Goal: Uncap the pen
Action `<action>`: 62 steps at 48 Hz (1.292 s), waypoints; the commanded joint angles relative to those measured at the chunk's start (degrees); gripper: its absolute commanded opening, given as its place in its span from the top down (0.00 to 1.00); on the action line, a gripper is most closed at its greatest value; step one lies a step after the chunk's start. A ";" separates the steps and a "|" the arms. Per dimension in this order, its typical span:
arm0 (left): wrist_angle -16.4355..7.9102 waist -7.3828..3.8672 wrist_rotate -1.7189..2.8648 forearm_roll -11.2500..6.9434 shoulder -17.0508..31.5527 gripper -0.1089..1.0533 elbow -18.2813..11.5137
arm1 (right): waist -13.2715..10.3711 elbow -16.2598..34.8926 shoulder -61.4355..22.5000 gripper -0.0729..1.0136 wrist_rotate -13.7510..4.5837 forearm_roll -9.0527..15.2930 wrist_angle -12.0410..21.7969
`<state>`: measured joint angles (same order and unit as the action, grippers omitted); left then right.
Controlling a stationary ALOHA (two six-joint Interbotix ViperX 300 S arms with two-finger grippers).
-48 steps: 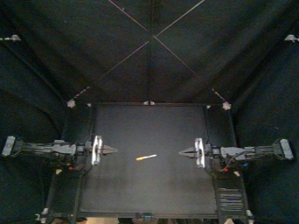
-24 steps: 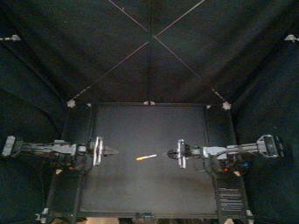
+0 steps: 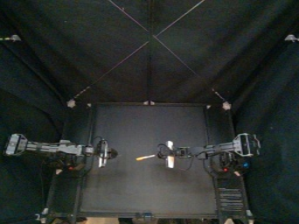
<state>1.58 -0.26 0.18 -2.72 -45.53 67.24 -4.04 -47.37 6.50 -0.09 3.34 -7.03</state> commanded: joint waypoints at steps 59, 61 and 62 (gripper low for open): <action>4.57 -0.53 0.00 -1.67 18.54 0.09 -2.55 | -2.72 12.66 -18.54 0.18 0.09 0.26 10.20; 4.57 -0.62 0.00 -1.67 18.63 0.09 -2.64 | -2.55 12.83 -18.81 0.20 0.09 0.26 10.55; 4.48 -0.70 0.00 -1.67 18.63 0.09 -2.55 | -2.55 12.83 -18.98 0.21 0.09 0.26 10.72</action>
<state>5.63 -0.62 0.18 -4.31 -26.89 66.09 -6.86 -35.51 -13.10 0.00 3.69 3.34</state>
